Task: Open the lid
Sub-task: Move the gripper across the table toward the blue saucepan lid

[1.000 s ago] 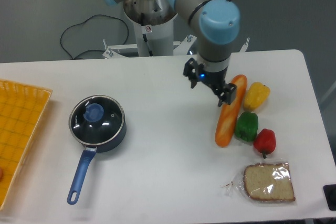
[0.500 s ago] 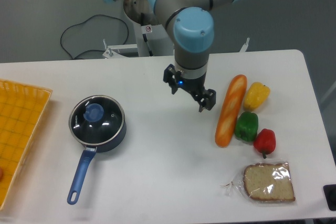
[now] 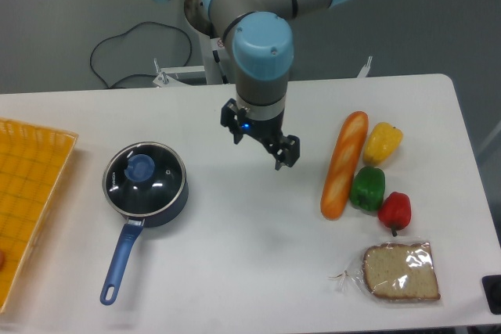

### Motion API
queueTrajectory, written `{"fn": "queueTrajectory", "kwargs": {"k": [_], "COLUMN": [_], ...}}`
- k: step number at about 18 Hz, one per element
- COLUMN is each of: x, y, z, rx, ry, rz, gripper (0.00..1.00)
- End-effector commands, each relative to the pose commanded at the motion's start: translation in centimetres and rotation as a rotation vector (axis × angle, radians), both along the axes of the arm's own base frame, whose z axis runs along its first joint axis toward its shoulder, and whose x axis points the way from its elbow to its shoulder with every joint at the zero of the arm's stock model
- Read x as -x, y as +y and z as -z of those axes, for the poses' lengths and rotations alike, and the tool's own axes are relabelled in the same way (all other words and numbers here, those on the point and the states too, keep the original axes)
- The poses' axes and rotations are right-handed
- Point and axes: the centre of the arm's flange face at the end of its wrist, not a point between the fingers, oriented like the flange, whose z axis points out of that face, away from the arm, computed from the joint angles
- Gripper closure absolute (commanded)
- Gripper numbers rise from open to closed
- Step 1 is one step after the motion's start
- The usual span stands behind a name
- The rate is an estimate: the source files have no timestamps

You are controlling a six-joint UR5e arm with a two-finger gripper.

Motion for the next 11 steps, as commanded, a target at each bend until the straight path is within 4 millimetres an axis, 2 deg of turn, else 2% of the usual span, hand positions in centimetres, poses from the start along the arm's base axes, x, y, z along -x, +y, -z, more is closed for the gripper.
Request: {"fn": "queueTrajectory", "kwargs": {"k": [11], "x": [-5.4], "y": [3.2], "z": [0.3], "rx": [-0.001], "ry": [-0.019], "rz": [-0.144], "gripper": [0.0]}}
